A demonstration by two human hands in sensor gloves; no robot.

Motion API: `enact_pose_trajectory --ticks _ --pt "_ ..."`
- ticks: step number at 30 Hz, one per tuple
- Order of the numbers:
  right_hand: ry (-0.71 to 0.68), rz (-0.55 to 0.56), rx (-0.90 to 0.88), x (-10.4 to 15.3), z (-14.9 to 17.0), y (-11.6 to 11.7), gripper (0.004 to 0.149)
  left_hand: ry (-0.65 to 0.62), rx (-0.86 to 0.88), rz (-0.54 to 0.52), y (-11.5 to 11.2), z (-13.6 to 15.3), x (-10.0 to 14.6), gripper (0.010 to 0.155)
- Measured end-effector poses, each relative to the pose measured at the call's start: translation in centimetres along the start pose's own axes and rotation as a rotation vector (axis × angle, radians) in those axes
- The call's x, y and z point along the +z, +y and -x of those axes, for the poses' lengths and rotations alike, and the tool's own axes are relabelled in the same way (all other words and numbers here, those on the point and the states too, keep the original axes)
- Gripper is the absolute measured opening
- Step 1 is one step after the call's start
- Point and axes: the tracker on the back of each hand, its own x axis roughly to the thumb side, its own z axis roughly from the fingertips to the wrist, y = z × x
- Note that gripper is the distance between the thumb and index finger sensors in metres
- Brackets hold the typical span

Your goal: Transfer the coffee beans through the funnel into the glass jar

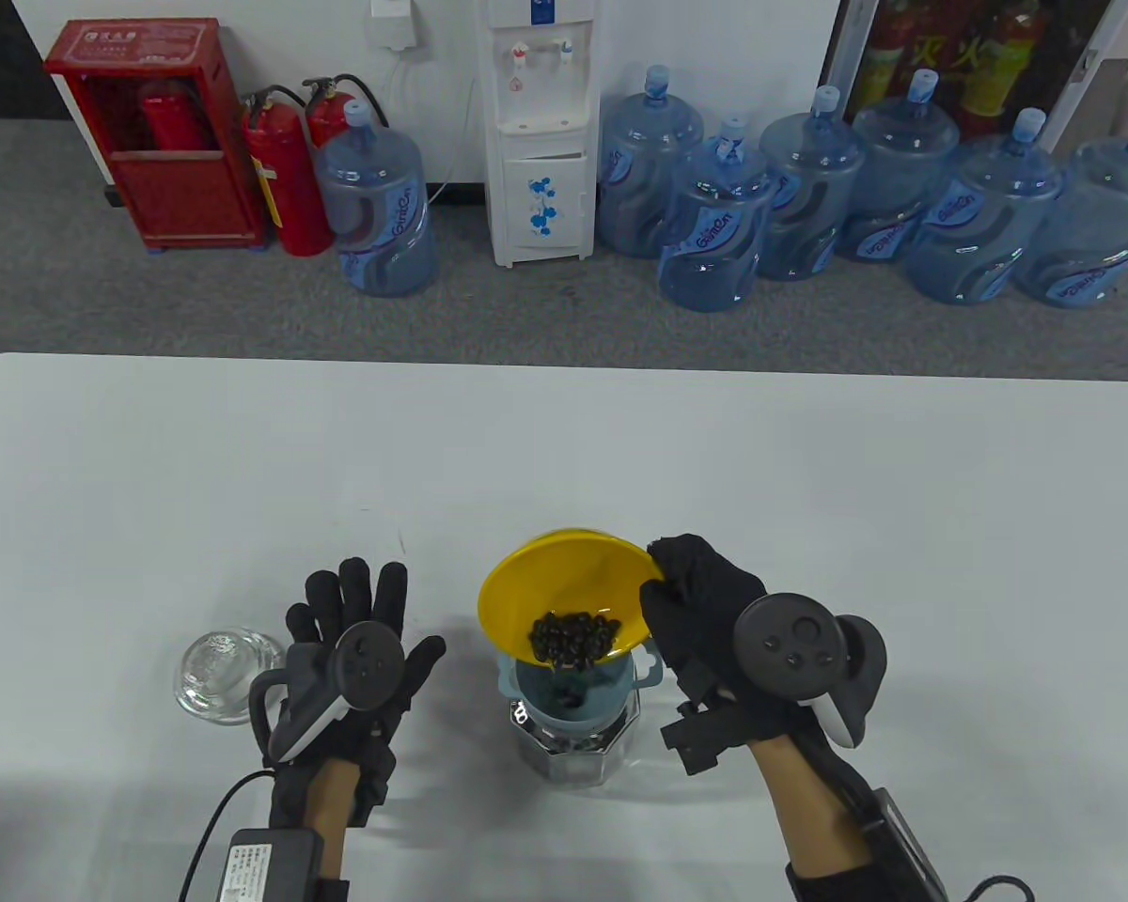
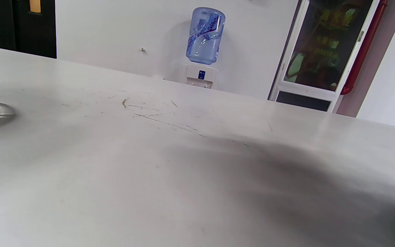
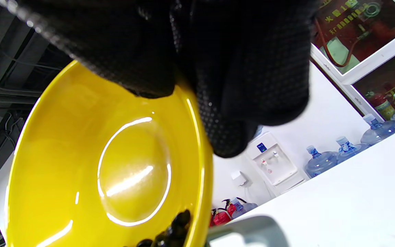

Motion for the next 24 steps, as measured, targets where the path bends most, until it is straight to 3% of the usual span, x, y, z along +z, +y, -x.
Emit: enact_pose_trajectory --ticks 14,24 --pt "-0.036 0.032 -0.016 0.4 -0.1 -0.2 0.040 0.004 0.000 0.008 -0.1 0.0 0.0 0.079" --pt "-0.090 0.145 -0.019 1.3 0.1 -0.9 0.038 0.004 0.001 0.009 -0.1 0.0 0.0 0.079"
